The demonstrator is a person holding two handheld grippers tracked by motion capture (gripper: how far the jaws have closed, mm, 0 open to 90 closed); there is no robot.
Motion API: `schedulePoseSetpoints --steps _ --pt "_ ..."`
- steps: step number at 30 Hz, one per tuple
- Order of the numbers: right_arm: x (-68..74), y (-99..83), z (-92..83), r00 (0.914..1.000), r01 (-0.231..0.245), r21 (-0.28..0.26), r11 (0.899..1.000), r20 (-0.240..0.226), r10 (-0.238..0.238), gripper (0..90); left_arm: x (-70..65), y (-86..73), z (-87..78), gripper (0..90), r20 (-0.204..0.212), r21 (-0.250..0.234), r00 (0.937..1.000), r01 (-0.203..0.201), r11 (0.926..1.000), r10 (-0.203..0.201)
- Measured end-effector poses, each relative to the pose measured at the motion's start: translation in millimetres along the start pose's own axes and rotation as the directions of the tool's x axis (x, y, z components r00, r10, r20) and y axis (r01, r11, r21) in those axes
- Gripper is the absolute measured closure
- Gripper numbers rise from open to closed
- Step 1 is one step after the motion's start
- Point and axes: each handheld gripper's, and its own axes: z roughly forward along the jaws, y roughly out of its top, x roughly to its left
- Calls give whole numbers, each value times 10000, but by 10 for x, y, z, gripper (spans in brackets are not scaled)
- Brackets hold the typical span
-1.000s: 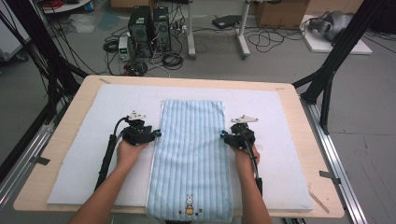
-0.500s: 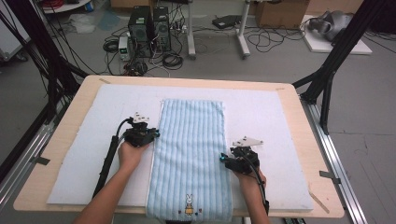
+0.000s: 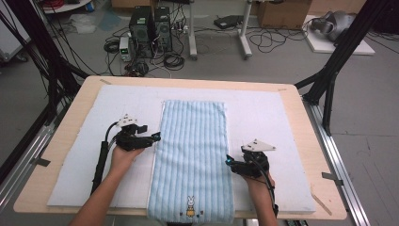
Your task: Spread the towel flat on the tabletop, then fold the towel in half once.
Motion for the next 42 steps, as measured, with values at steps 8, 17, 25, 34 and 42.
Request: schedulePoseSetpoints --steps 8,17,25,34,42 --pt "-156 34 -212 9990 397 -879 9953 -148 -411 111 33 -49 -277 170 992 -920 9946 -197 9956 288" --pt "-260 77 -266 9997 204 -1169 9929 135 -189 111 75 -33 -430 177 672 -1137 9967 -384 9928 462" --pt "-261 113 -285 9994 341 -1149 9928 8 -342 111 65 -47 -475 180 560 -1232 9974 -373 9917 444" --pt "-277 113 -273 10000 59 -1169 9931 66 -51 111 86 -44 -475 183 438 -1206 9987 -209 9925 263" --pt "-298 169 -155 9986 -485 -1134 9924 -260 458 111 116 -42 -406 214 528 -664 9978 425 9969 -391"
